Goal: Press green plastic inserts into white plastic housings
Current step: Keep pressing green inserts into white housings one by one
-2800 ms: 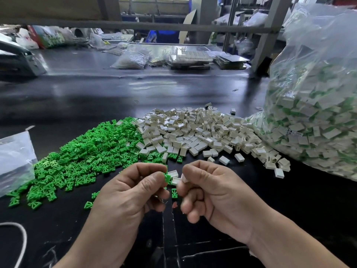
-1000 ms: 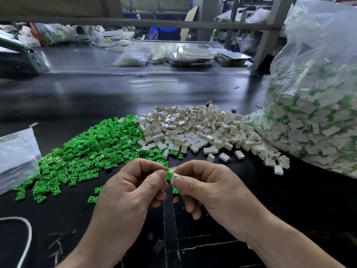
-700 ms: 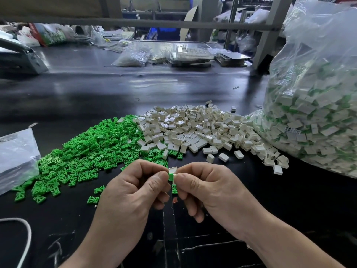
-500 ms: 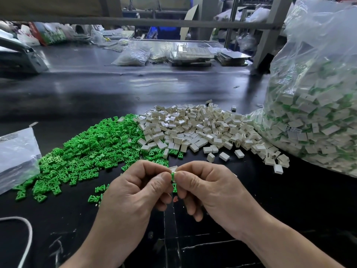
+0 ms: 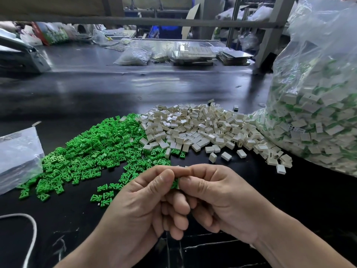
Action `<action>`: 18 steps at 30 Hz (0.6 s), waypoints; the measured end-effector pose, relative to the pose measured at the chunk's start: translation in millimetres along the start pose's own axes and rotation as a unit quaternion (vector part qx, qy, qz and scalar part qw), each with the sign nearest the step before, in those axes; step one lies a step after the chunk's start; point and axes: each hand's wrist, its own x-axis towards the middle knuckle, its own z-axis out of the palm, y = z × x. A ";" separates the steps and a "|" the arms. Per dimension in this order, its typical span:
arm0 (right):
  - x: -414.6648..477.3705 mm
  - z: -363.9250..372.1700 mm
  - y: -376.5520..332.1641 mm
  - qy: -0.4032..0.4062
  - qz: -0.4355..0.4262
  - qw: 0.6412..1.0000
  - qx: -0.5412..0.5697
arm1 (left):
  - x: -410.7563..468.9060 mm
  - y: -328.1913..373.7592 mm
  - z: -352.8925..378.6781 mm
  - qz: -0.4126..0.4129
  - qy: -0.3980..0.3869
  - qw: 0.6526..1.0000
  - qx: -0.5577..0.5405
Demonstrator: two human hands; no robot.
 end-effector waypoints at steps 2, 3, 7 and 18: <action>-0.9 1.3 -1.6 0.003 -0.005 1.000 -0.028 | 1.0 -0.2 -0.2 -0.006 0.013 1.000 -0.014; -1.0 2.1 -1.1 0.010 -0.007 0.999 -0.044 | 1.8 -0.4 -0.1 -0.007 0.020 1.000 -0.018; -1.6 6.1 1.2 0.033 -0.023 0.997 -0.061 | 2.2 -1.9 1.6 0.010 0.020 0.999 -0.024; -0.7 10.2 2.5 0.038 -0.008 0.999 -0.010 | 2.9 -6.9 1.5 0.028 -0.040 0.996 -0.071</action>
